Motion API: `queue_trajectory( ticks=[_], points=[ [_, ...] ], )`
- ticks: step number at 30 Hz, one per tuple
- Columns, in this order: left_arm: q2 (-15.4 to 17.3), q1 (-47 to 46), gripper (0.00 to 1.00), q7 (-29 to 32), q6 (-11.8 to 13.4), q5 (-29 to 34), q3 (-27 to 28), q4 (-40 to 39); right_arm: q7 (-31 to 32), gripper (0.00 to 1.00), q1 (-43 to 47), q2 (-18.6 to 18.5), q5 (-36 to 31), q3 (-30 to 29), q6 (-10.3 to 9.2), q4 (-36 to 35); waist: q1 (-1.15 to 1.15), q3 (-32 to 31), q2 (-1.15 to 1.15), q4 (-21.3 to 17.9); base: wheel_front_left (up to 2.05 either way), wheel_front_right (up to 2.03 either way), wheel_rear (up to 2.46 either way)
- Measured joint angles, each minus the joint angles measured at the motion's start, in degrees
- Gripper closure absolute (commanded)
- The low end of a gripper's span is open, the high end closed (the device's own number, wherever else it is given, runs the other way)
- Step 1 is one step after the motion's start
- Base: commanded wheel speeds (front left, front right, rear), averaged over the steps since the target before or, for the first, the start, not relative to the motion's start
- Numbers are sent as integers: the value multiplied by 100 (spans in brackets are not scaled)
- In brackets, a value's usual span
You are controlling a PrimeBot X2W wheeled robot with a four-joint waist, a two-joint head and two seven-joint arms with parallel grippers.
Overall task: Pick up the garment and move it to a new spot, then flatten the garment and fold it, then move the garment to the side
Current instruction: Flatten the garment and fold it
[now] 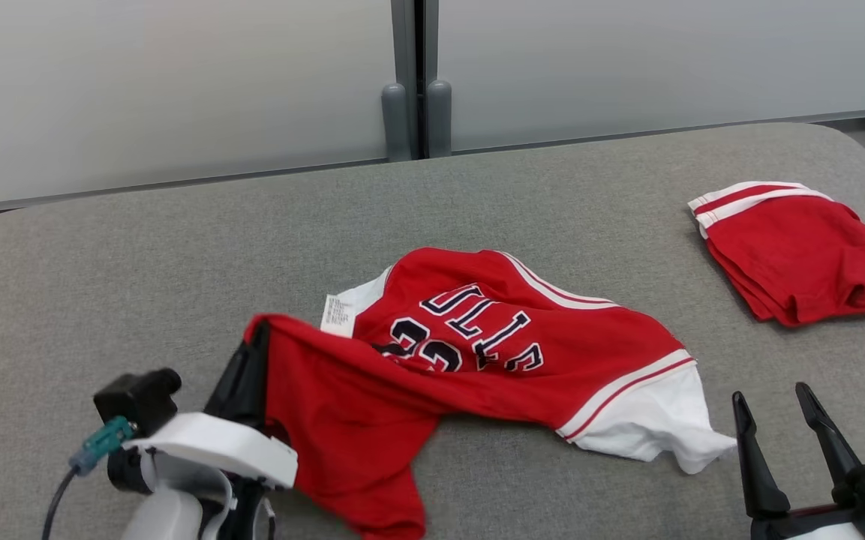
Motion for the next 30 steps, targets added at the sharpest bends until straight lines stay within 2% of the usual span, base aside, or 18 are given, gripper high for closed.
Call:
queue_trajectory(
  ticks=[6, 10, 13, 17, 19, 22, 23, 24, 25, 26, 27, 30],
  points=[
    [270, -765, 100, -303, -237, 255, 7, 85, 0, 0, -41, 1, 45, -38, 0, 32, 0, -30, 0, -78, 0, 0, 0],
    [483, -772, 100, -314, -411, 338, -208, -167, 0, 0, 31, 1, 60, -89, 0, 37, 0, -70, 0, -50, 0, 0, 0],
    [676, -198, 100, -97, -499, 399, -535, -527, 0, 0, 98, 1, 64, -109, 0, 38, 0, -111, 0, -19, 0, 0, 0],
    [886, 1292, 100, 382, -556, 181, -1165, -939, 0, 0, 211, 1, 92, -213, 0, 20, 0, -131, 0, 141, 0, 0, 0],
    [1027, 1654, 100, 424, -571, 298, -1371, -899, 0, 0, 224, 1, 93, -214, 0, 27, 0, -119, 0, 230, 0, 0, 0],
    [996, 1881, 100, 367, -571, 247, -1455, -762, 0, 0, 227, 2, 88, -202, 0, 30, 0, -112, 0, 329, 0, 0, 0],
    [968, 1924, 100, 264, -567, 400, -1555, -571, 0, 0, 224, 2, 73, -182, 0, 31, 0, -102, 0, 427, 0, 0, 0],
    [909, 1923, 95, 159, -541, 381, -1525, -477, 0, 0, 223, 1, 51, -180, 0, 36, 0, -100, 0, 475, 0, 0, 0],
    [869, 1912, 66, 90, -523, 398, -1518, -381, 0, 0, 214, 1, 37, -159, 0, 40, 0, -101, 0, 520, 0, 0, 0],
    [869, 1912, 25, 90, -523, 398, -1518, -381, 0, 0, 214, 1, 37, -159, 0, 40, 0, -101, 0, 520, 0, 0, 0],
    [842, 1873, 0, 15, -514, 460, -1558, -181, 0, 0, 166, 2, -9, -135, 0, 42, 0, -108, 0, 594, 0, 0, 0],
    [832, 1832, 0, -32, -487, 499, -1556, -5, 0, 0, 156, 4, -22, -140, 0, 46, 0, -124, 0, 640, 0, 0, 0]
  ],
)
